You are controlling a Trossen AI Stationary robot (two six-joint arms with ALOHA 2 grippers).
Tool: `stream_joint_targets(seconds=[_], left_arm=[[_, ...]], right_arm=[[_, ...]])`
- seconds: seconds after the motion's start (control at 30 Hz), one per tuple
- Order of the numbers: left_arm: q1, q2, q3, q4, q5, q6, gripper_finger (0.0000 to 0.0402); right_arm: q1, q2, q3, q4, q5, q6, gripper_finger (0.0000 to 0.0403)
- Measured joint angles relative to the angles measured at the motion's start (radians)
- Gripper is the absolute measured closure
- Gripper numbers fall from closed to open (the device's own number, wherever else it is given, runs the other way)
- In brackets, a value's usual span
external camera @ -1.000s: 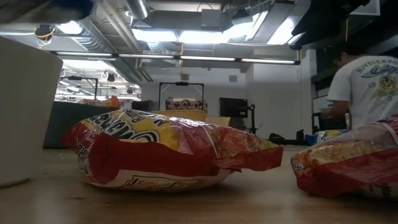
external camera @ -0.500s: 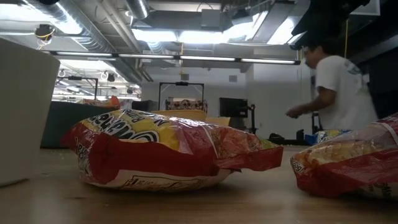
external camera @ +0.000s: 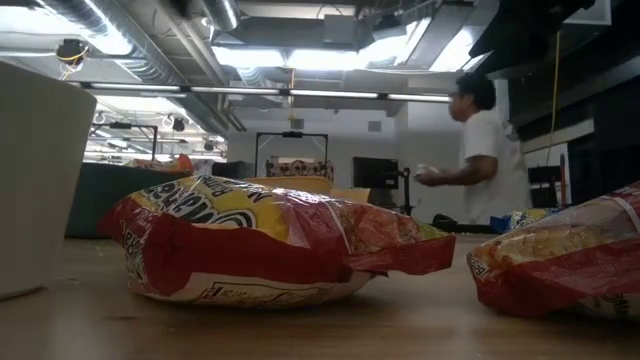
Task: Sort Maruchan noodles
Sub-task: Put the left red noodle pack into the yellow bin
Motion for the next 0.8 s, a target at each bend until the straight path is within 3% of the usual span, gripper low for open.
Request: stream_joint_targets(seconds=[0.2, 0.5, 0.8], left_arm=[[0.129, -0.001, -0.018, 0.212, 0.000, 0.071, 0.0243], [0.209, -0.001, -0.196, 0.438, 0.016, 0.076, 0.0182], [0.244, -0.001, -0.397, 0.756, 0.047, 0.035, 0.0175]], right_arm=[[0.000, 0.000, 0.000, -0.006, -0.049, 0.001, 0.0109], [0.000, 0.000, 0.000, -0.006, -0.074, 0.019, 0.0109], [0.000, 0.000, 0.000, -0.005, -0.074, 0.019, 0.0109]])
